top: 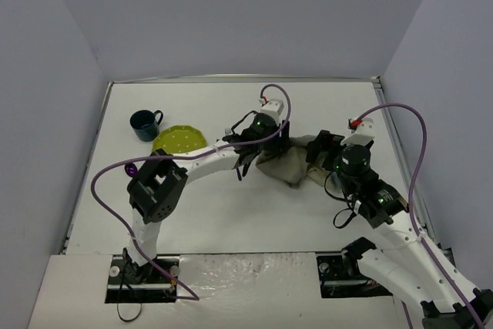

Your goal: Set the dinner table for one person

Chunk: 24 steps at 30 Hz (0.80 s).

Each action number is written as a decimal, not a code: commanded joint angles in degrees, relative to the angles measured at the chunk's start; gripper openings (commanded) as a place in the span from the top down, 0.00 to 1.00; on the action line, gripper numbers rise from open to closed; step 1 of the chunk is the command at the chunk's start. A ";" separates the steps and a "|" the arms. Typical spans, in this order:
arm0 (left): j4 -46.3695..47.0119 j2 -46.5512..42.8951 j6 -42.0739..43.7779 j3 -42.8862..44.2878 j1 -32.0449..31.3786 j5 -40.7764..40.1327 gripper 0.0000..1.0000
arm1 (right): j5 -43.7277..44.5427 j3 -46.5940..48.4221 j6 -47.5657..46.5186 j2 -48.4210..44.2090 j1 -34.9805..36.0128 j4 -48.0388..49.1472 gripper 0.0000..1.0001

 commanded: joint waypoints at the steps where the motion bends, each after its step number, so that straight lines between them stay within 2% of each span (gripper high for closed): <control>1: 5.55 -2.10 -3.73 -5.03 2.32 -2.29 0.36 | 2.69 -1.15 4.37 1.23 -1.02 0.19 0.00; 4: 4.37 -4.76 -0.64 -5.80 2.74 -1.76 0.26 | 1.97 -1.48 5.93 3.86 -3.59 -0.79 0.00; 7: 1.33 -7.41 2.44 -4.89 2.80 -1.61 0.23 | -0.57 -1.81 7.47 7.37 -8.85 -1.45 0.00; 11: -1.38 -11.81 4.07 -6.90 2.80 -0.22 0.22 | -9.27 -2.01 6.54 13.45 -16.21 -0.99 0.02; 16: -3.76 -16.34 -1.50 -12.15 2.63 2.94 0.22 | -13.16 -1.55 7.52 17.01 -17.68 0.75 0.11; 21: -2.55 -17.64 -9.18 -19.13 0.94 7.76 0.22 | -12.68 -1.36 8.19 19.29 -17.63 1.40 0.17; 24: -2.49 -16.95 -11.24 -20.93 0.08 8.12 0.22 | -13.03 -2.08 9.28 19.77 -17.65 1.77 0.17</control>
